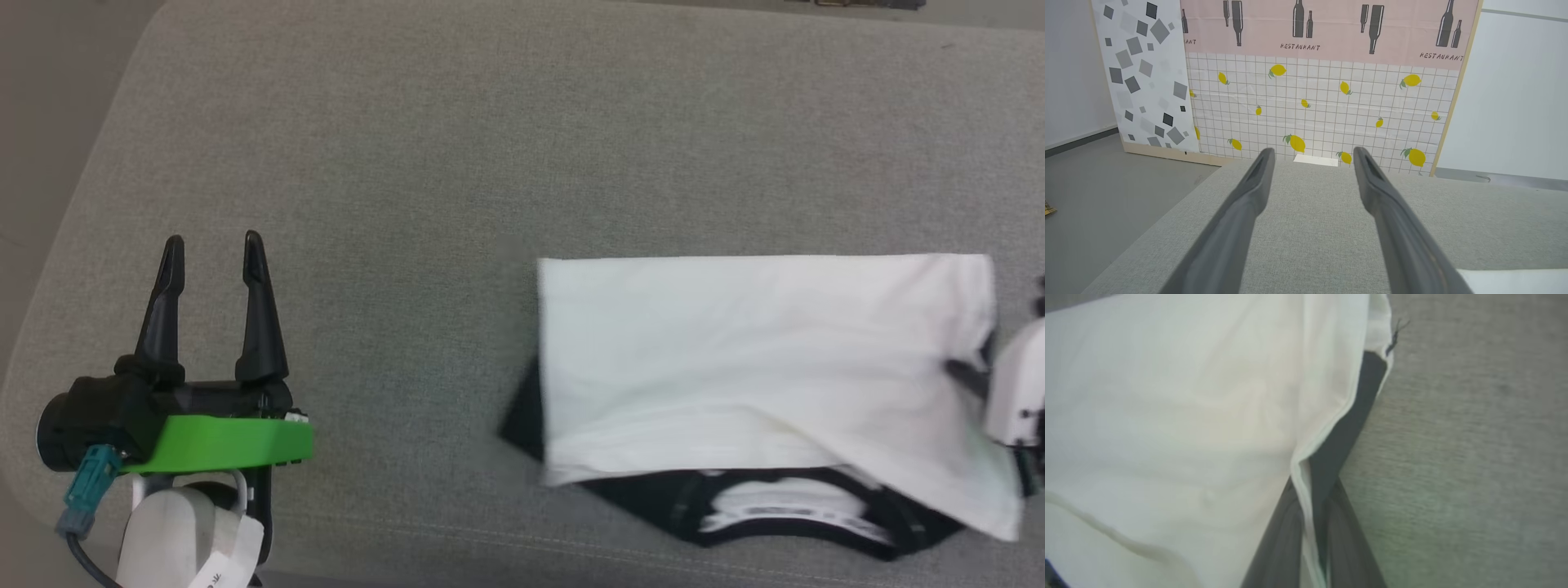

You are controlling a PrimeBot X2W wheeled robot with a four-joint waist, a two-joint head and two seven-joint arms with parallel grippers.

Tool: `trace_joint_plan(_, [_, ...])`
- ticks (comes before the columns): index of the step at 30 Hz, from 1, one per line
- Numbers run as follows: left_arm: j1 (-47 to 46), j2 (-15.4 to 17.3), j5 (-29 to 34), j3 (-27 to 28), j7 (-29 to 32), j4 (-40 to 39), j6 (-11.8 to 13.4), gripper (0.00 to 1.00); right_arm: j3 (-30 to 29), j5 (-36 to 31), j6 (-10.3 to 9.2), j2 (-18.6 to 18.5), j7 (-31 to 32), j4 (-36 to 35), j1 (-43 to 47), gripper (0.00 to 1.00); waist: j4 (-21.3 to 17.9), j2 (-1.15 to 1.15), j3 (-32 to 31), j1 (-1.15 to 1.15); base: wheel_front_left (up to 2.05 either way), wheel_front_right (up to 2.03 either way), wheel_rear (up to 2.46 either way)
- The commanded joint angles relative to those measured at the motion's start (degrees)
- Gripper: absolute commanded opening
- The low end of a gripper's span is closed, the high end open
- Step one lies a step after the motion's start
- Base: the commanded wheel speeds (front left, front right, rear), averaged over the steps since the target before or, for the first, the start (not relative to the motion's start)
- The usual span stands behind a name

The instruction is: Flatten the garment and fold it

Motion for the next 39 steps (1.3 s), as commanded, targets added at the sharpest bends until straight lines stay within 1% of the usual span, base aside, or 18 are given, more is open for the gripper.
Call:
trace_joint_plan(1, [0.5,-0.3,0.2,0.1,-0.2,0.1,-0.3,1.0,-2.2,-2.2,-0.66,-1.8,-0.1,4.0,0.5,0.0,0.0,0.0,-0.2,0.0,0.0,0.0,0.0])
trace_joint_plan(5, [0.7,-0.4,0.2,-0.1,-0.2,0.3,-0.3,1.0,-8.0,-7.3,-0.66,-1.4,-0.3,9.6,-1.1,0.0,0.0,0.0,-0.7,0.0,0.0,0.0,0.0])
trace_joint_plan(8, [1.0,-0.4,0.2,-0.1,-0.2,0.6,-0.4,1.0,-9.0,-10.2,-0.66,-0.5,0.5,9.7,-2.0,0.0,-0.3,0.0,-1.4,0.0,0.0,0.0,0.0])
trace_joint_plan(10, [1.4,-0.4,0.2,-0.1,-0.2,0.8,-0.4,1.0,-8.3,-12.3,-0.66,-0.5,1.9,8.2,-2.2,0.0,-0.4,0.0,-2.1,0.0,0.0,0.0,0.0])
trace_joint_plan(12, [1.8,-0.5,0.2,-0.1,-0.2,0.9,-0.4,1.0,-6.1,-13.6,-0.66,-0.7,4.7,5.0,-2.1,0.0,-0.7,0.0,-2.9,0.0,0.0,0.0,0.0])
trace_joint_plan(16, [2.7,-0.5,0.2,0.0,-0.2,1.1,-0.4,1.0,-2.6,-13.4,-0.66,-2.1,11.1,-4.8,-1.1,0.0,-1.0,0.0,-4.5,0.0,0.0,0.0,0.0])
trace_joint_plan(19, [3.2,-0.5,0.0,-0.3,-0.2,1.4,-0.4,1.0,-0.8,-12.4,-0.66,-3.0,16.5,-14.2,0.5,0.0,-1.1,0.0,-5.6,0.0,0.0,0.0,0.0])
trace_joint_plan(22, [3.4,-0.5,-0.2,-0.4,-0.2,1.5,-0.4,1.0,0.4,-11.0,-0.66,-2.6,21.3,-23.1,2.3,0.0,-0.9,0.0,-6.3,0.0,0.0,0.0,0.0])
trace_joint_plan(25, [3.6,-0.6,-0.4,-0.5,-0.2,1.5,-0.5,1.0,1.0,-10.1,-0.66,-0.6,24.9,-30.6,3.9,0.0,-0.6,0.0,-6.8,0.0,0.0,0.0,0.0])
trace_joint_plan(26, [3.6,-0.6,-0.5,-0.5,-0.2,1.4,-0.5,1.0,1.3,-10.0,-0.66,0.2,25.6,-32.1,4.1,0.0,-0.6,0.0,-6.8,0.0,0.0,0.0,0.0])
trace_joint_plan(30, [3.9,-0.6,-0.8,-0.6,-0.2,1.2,-0.5,1.0,2.9,-11.2,-0.66,5.5,26.4,-34.8,4.1,0.0,-0.1,0.0,-6.9,0.0,0.0,0.0,0.0])
trace_joint_plan(34, [3.8,-0.6,-1.3,-0.9,-0.2,1.2,-0.5,1.0,5.8,-12.5,-0.66,11.1,25.1,-32.1,3.2,0.0,0.9,0.0,-6.3,0.0,0.0,0.0,0.0])
trace_joint_plan(39, [3.6,-0.6,-2.0,-1.4,-0.2,1.3,-0.5,1.0,8.5,-15.0,-0.66,16.7,21.3,-25.4,0.5,0.0,2.6,0.0,-5.4,0.0,0.0,0.0,0.0])
